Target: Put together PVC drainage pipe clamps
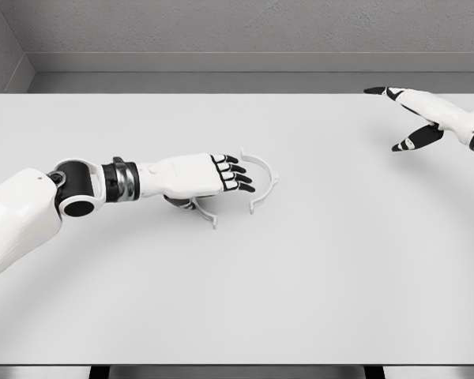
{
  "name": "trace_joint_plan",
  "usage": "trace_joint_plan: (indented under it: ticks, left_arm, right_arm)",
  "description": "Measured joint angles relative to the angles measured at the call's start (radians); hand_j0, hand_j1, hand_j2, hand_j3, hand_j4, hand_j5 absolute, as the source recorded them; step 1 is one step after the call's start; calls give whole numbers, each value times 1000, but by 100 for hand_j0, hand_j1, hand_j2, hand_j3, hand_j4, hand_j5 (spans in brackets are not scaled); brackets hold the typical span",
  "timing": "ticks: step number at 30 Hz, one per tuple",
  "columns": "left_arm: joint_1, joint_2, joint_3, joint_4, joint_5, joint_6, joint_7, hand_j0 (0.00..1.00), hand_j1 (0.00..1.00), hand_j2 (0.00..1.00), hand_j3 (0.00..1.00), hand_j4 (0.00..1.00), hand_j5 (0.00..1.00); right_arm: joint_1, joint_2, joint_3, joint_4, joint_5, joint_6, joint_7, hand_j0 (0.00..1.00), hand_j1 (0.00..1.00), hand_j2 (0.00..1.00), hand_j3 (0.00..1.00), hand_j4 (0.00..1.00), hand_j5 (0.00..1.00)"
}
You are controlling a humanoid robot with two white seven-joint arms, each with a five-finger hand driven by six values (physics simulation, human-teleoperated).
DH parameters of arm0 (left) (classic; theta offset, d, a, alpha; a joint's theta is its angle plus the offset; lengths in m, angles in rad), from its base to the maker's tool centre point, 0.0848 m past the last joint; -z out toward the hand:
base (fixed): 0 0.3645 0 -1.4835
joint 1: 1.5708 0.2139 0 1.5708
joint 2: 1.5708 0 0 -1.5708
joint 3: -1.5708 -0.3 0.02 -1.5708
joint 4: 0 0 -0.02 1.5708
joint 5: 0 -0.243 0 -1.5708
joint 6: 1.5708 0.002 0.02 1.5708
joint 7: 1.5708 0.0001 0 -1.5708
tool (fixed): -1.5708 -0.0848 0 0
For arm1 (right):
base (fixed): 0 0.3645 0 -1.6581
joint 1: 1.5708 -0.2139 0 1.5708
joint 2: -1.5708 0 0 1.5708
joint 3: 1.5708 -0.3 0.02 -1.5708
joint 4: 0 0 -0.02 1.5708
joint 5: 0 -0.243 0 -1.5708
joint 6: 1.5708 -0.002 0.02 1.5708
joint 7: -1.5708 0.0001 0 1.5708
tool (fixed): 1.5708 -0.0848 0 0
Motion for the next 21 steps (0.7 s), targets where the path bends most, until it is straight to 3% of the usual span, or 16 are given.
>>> trace_joint_plan:
  ticks: [21]
  left_arm:
    - [-5, -19, 6, 32, -18, 0, 0, 100, 100, 100, 100, 100, 100]
  right_arm:
    - [0, 0, 0, 0, 0, 0, 0, 100, 100, 100, 100, 100, 100]
